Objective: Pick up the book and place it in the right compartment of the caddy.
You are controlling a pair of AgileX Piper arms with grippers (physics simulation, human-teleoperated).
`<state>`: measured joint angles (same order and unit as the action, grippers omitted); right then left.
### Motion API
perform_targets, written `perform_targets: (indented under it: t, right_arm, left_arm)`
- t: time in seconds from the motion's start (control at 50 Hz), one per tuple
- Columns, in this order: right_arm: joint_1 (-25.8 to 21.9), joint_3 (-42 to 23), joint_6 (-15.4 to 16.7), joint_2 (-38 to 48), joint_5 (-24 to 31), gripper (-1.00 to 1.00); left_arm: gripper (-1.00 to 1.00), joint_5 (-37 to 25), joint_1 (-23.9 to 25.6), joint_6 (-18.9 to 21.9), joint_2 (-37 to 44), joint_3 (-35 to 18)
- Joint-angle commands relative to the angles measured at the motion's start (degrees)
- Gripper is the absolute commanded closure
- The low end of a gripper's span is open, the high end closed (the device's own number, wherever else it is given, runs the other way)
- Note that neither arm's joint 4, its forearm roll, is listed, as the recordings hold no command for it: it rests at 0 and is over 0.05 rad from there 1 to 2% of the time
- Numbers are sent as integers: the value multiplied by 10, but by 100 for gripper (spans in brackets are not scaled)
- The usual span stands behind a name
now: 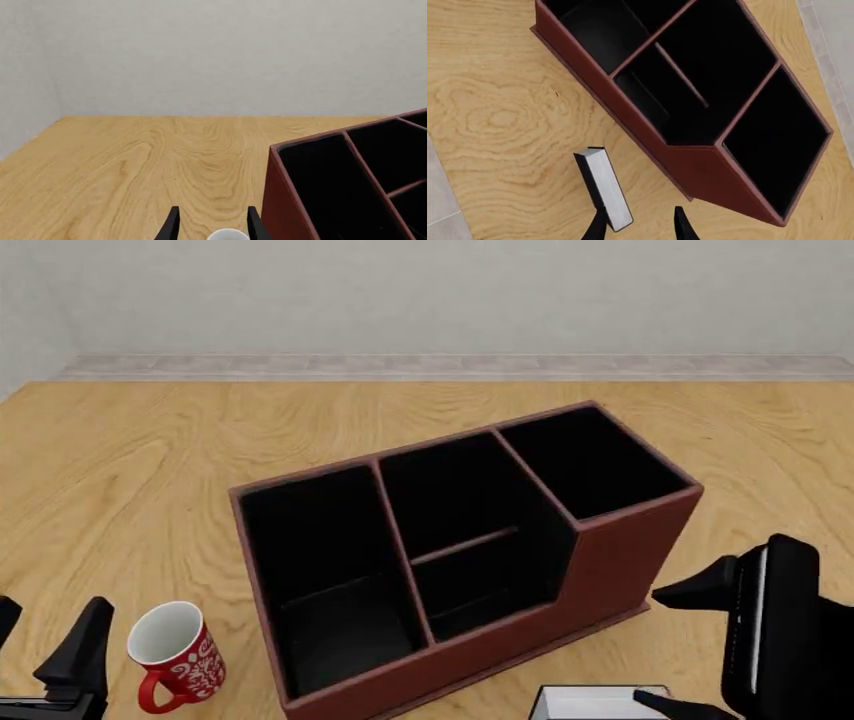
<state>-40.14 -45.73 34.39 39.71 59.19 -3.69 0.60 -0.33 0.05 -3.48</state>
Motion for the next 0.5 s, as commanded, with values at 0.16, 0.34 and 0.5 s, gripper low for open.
perform_targets:
  t: [0.16,0.34,0.5]
  right_arm:
    - [-39,16,-23,19,-14,-100]
    - [-56,27,-34,30,-26,-100]
    - [-65,40,-43,40,-41,-100]
  left_arm:
    - [-100,0,0,0,0,0]
    - [-100,0,0,0,0,0]
    - [-100,0,0,0,0,0]
